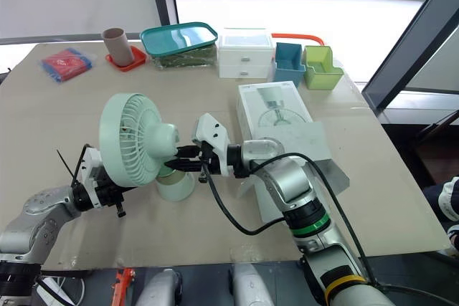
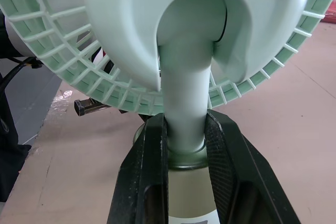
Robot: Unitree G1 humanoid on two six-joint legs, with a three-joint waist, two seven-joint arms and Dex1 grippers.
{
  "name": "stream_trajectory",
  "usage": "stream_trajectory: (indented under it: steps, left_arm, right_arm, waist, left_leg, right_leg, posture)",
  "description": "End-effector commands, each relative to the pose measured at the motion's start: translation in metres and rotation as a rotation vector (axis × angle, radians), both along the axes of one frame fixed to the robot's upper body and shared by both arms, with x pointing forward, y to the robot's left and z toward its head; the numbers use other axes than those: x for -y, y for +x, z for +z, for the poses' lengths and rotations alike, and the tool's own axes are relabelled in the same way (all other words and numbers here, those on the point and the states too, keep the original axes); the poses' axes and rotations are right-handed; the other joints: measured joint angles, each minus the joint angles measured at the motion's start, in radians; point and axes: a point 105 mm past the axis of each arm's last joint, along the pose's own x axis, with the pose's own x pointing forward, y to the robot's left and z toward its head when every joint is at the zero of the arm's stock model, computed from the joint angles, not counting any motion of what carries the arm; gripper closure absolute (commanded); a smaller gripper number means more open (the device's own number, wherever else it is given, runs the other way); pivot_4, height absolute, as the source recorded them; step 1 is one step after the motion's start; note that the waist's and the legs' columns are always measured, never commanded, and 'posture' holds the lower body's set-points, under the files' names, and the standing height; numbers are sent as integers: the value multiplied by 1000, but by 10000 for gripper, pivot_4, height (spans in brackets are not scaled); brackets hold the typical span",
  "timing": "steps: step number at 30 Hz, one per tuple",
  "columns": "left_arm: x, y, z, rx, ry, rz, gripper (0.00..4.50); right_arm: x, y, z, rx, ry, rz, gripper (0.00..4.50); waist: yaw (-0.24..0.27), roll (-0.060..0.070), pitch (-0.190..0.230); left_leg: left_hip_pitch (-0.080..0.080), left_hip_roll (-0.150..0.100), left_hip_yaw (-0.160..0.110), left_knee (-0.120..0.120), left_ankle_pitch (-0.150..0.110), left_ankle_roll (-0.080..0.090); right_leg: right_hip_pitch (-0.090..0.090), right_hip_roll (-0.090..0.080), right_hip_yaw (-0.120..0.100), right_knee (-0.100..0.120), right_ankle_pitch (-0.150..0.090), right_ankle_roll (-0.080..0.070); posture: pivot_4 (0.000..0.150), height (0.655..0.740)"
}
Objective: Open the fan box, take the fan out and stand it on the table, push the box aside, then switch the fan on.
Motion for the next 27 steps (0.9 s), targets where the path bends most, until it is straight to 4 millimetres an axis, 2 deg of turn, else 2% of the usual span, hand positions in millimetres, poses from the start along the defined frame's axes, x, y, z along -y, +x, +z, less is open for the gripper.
stream_trajectory:
  steps: [1,11,27]
  left_arm:
    - [6,-1,3,13,-9,-40,44889]
    - [8,-5,-7,-22,-11,-82,44889]
    - [17,-7,-6,-20,-12,-107,44889]
  right_arm:
    - [-4,-3,13,59,30,14,37173]
    - [-3,-3,10,52,21,0,37173]
    - [-3,-3,9,46,22,-11,37173]
  waist:
    - [0,0,0]
    - [1,0,0]
    - [1,0,0]
  left_leg:
    - [0,0,0,0,0,0]
    - [1,0,0,0,0,0]
    - [1,0,0,1,0,0]
  right_leg:
    - [0,0,0,0,0,0]
    - [1,0,0,0,0,0]
    - [2,0,0,0,1,0]
  posture:
    - [1500,7400]
    - [1500,7400]
    - [1500,7400]
